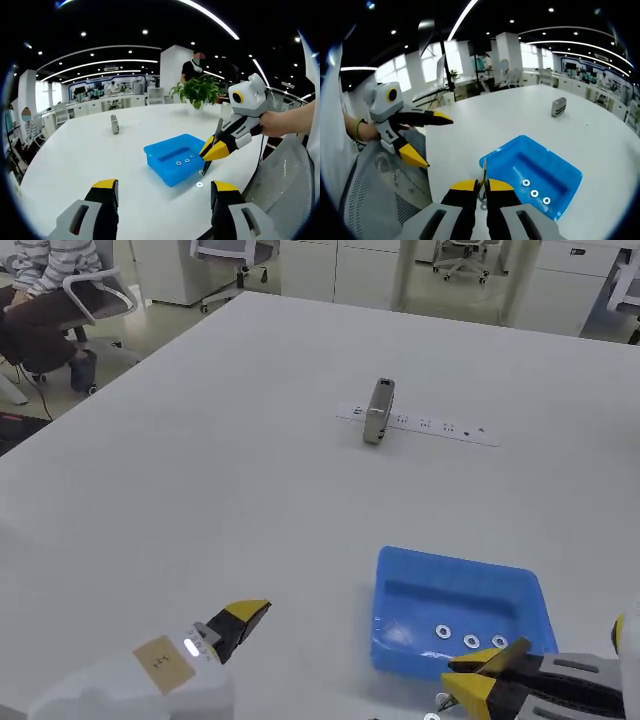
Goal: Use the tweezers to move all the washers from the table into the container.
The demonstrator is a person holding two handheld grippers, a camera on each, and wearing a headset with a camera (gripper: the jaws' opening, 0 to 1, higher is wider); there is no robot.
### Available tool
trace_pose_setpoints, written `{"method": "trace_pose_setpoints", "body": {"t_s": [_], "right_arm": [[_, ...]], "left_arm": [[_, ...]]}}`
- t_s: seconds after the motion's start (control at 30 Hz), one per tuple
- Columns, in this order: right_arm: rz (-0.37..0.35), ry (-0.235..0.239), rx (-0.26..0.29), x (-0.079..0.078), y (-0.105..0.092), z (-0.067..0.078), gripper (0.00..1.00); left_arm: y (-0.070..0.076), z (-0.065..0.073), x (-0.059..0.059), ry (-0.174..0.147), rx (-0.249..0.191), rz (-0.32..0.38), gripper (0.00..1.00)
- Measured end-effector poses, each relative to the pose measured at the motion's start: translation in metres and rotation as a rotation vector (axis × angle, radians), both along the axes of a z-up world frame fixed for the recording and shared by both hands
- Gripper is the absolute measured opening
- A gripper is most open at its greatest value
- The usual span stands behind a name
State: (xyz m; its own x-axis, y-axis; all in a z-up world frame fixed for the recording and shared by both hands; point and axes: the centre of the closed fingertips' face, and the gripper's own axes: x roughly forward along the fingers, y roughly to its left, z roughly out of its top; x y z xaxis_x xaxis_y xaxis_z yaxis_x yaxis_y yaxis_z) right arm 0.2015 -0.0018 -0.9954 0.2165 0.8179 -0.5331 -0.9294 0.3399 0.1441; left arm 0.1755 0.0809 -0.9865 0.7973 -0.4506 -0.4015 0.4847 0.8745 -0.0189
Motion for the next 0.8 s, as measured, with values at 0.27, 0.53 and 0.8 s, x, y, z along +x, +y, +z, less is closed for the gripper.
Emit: {"method": "trace_pose_setpoints", "body": {"t_s": [0.27, 0.53, 0.8], "right_arm": [[-0.038, 0.024, 0.085, 0.019, 0.004, 0.017, 0.02], [-0.078, 0.055, 0.130, 0.039, 0.006, 0.017, 0.03], [-0.144, 0.112, 0.146, 0.069, 0.007, -0.001, 0.03]], "left_arm": [[0.000, 0.000, 0.001, -0.004, -0.006, -0.001, 0.76], [0.001, 0.000, 0.001, -0.006, -0.009, 0.006, 0.76], [0.001, 0.000, 0.001, -0.002, -0.010, 0.006, 0.76]]}}
